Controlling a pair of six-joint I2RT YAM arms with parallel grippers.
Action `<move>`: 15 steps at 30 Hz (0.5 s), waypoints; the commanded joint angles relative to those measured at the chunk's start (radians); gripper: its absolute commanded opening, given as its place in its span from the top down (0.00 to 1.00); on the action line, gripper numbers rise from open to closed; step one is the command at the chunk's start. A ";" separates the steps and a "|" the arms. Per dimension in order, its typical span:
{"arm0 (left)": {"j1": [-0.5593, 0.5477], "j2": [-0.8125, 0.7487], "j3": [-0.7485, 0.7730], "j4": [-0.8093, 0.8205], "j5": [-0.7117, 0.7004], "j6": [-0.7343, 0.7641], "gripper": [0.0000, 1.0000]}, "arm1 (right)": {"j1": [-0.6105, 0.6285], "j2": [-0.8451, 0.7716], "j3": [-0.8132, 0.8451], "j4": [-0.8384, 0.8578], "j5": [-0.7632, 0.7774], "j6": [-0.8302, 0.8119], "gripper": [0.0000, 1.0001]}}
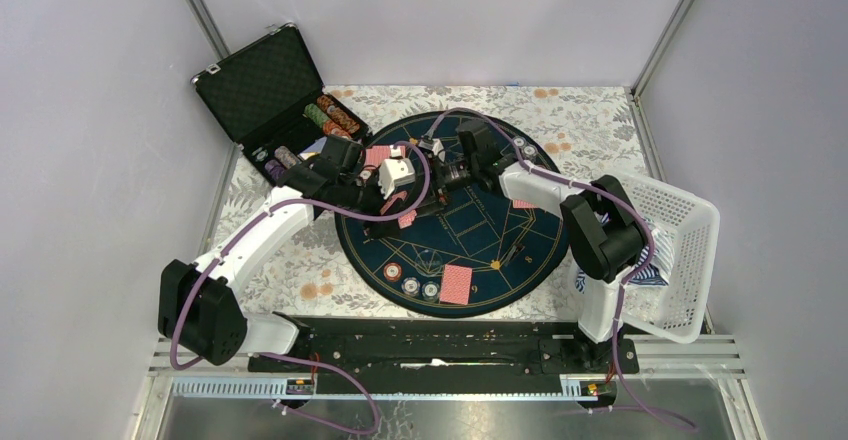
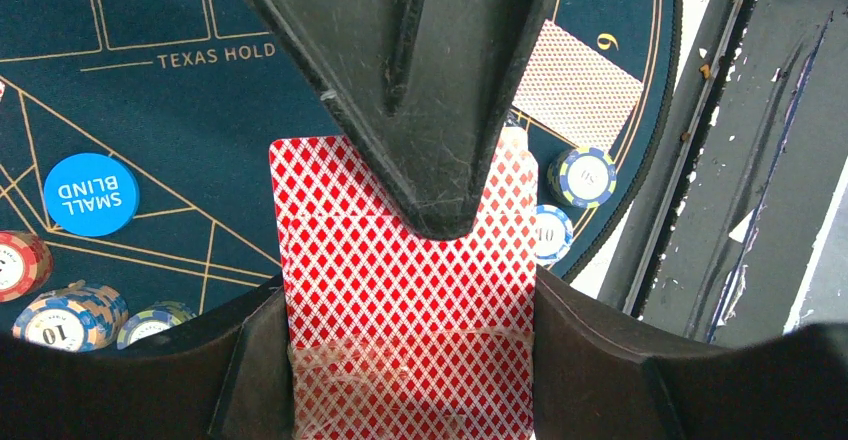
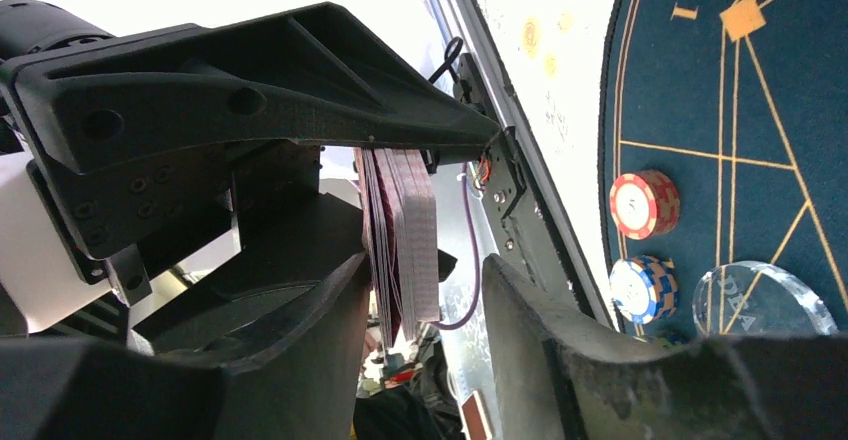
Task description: Distribute texas hold em gaming equipment
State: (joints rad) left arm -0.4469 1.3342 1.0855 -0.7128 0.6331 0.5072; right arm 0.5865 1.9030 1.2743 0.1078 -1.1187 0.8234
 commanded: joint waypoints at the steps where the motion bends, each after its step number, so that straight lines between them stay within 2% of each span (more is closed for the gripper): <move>1: -0.006 -0.037 0.013 0.037 0.027 0.020 1.00 | 0.006 0.008 -0.007 0.036 -0.044 0.038 0.51; 9: -0.005 -0.046 0.011 0.036 0.020 0.016 1.00 | -0.018 -0.008 -0.045 0.109 -0.063 0.089 0.72; 15: -0.005 -0.046 0.014 0.037 0.022 0.014 1.00 | -0.038 -0.027 -0.059 0.098 -0.060 0.075 0.78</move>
State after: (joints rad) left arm -0.4526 1.3342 1.0855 -0.7097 0.6323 0.5072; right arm 0.5735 1.9034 1.2324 0.1986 -1.1687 0.9024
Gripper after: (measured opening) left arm 0.684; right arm 0.271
